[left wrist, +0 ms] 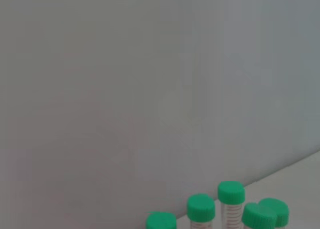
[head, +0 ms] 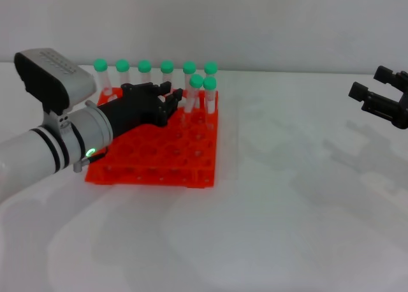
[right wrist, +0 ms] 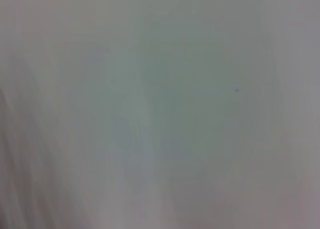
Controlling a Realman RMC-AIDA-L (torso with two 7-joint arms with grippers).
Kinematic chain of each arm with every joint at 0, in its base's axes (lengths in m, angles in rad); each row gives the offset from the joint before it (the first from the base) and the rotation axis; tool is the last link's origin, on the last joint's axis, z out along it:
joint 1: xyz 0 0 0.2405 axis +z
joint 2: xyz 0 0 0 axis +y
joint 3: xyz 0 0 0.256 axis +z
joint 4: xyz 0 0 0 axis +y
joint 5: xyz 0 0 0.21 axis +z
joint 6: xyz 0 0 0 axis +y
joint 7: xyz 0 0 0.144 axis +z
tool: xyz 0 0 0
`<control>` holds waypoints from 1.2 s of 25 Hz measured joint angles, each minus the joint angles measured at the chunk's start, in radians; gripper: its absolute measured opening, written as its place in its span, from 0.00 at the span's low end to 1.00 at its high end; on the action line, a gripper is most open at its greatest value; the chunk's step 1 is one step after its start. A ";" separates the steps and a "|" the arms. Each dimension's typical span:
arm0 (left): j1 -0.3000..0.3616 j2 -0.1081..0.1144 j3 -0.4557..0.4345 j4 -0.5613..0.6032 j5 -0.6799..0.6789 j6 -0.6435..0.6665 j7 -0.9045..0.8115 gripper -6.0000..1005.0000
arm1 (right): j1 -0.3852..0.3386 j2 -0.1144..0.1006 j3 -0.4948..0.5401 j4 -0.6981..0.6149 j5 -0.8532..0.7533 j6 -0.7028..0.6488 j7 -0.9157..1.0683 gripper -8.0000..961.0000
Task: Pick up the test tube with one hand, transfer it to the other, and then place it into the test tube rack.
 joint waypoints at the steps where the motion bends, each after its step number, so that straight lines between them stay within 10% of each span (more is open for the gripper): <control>1: 0.003 0.000 0.001 0.001 -0.006 0.004 -0.001 0.31 | -0.001 0.000 0.000 0.000 0.000 0.000 0.000 0.89; 13: 0.107 0.003 0.002 0.052 -0.134 0.083 -0.021 0.31 | -0.010 -0.001 0.003 0.000 0.000 0.002 -0.003 0.89; 21: 0.310 0.004 -0.002 0.116 -0.409 0.252 0.111 0.63 | -0.057 -0.002 0.055 -0.008 0.000 0.008 -0.040 0.89; 30: 0.447 0.002 -0.002 0.095 -0.650 0.319 0.237 0.88 | -0.194 -0.004 0.344 0.209 0.074 0.158 -0.379 0.89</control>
